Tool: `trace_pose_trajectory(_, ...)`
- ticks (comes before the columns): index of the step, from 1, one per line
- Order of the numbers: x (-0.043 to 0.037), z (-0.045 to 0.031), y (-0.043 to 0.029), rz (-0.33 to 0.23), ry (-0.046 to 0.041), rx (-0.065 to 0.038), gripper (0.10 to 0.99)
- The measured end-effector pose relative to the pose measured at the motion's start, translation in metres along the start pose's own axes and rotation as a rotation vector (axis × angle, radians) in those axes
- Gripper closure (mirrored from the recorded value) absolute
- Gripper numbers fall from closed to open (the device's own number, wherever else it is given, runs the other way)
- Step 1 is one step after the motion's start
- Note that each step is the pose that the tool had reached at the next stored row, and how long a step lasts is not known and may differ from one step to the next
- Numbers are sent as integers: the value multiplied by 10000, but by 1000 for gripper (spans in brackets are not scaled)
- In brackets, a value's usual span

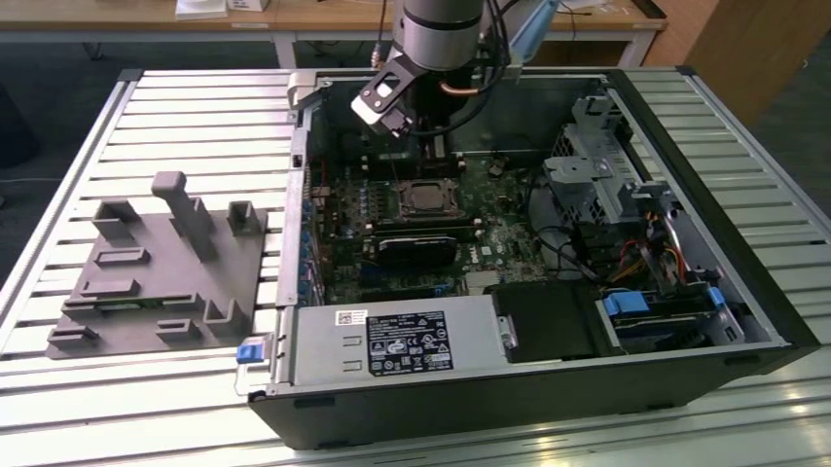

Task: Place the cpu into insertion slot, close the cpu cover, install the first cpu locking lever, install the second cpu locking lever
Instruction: 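Install the first cpu locking lever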

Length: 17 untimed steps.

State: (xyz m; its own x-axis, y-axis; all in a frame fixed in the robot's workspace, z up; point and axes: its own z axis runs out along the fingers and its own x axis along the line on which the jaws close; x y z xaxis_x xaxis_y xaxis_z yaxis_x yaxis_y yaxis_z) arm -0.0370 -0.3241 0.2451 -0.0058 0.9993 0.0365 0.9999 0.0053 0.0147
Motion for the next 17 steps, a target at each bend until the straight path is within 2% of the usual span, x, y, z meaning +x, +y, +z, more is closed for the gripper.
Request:
trace_pose_trajectory(8, 8, -216, 4, -2, 1, -12, 980)
trace_pose_trajectory(12, 9, -227, 3, -94, 3, -13, 980)
trace_pose_trajectory(17, 8, -228, 3, -742, 11, 12, 980)
